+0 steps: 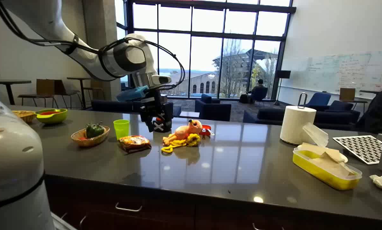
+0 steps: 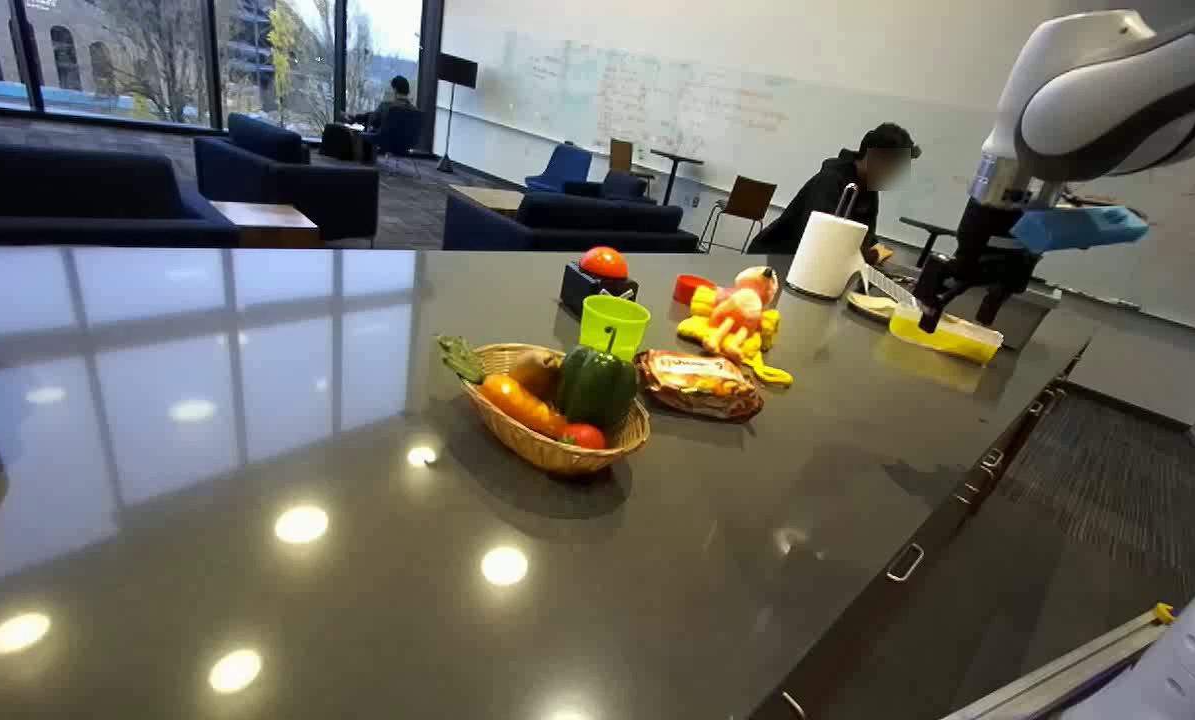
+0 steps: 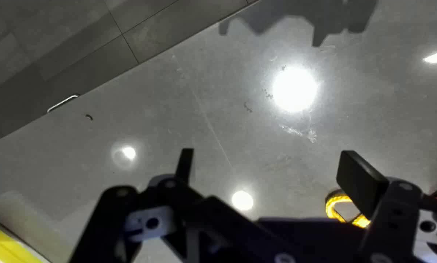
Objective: Press the big orange button
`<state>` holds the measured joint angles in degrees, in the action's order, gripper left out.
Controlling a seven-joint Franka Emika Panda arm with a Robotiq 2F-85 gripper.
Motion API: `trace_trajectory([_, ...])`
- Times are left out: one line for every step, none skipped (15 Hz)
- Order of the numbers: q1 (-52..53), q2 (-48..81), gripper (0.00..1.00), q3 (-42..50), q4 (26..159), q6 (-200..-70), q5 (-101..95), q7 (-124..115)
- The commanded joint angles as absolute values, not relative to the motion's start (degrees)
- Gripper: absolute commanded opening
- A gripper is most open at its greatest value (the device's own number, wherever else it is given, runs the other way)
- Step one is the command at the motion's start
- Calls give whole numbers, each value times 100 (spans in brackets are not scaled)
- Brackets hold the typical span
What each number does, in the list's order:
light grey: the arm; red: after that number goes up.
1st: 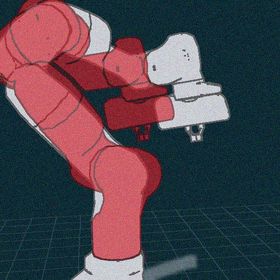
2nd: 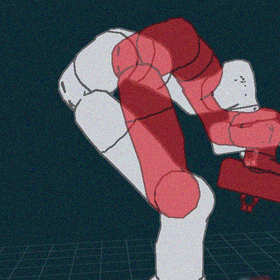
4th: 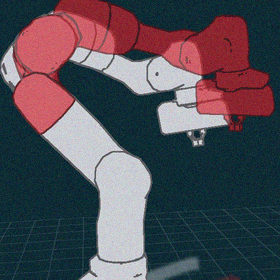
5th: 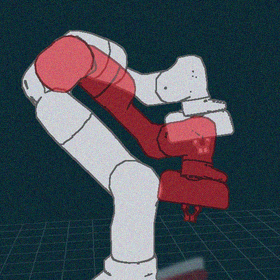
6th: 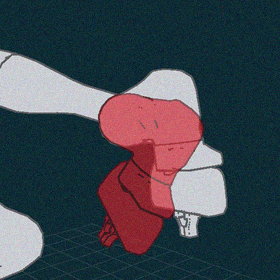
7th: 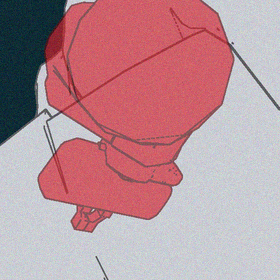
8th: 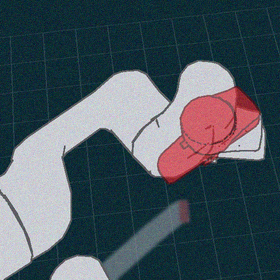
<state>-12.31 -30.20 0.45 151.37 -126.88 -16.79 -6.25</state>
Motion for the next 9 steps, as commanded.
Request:
trace_trajectory([-1164, -3022, 100, 106, 15126, -12663, -1714, -653])
trace_trajectory([-1164, -3022, 100, 106, 15126, -12663, -1714, -653])
trace_trajectory([-1164, -3022, 100, 106, 15126, -12663, -1714, -653])
trace_trajectory([-1164, -3022, 100, 106, 15126, -12663, -1714, -653])
trace_trajectory([-1164, -3022, 100, 106, 15126, -12663, -1714, -653])
trace_trajectory([-1164, -3022, 100, 106, 15126, -12663, -1714, -653])
trace_trajectory([-1164, -3022, 100, 106, 15126, -12662, -1714, -653])
trace_trajectory([-1156, -2999, 100, 99, 15111, -12683, -1725, -647])
trace_trajectory([-1131, -2955, 100, 91, 15072, -12745, -1726, -631])
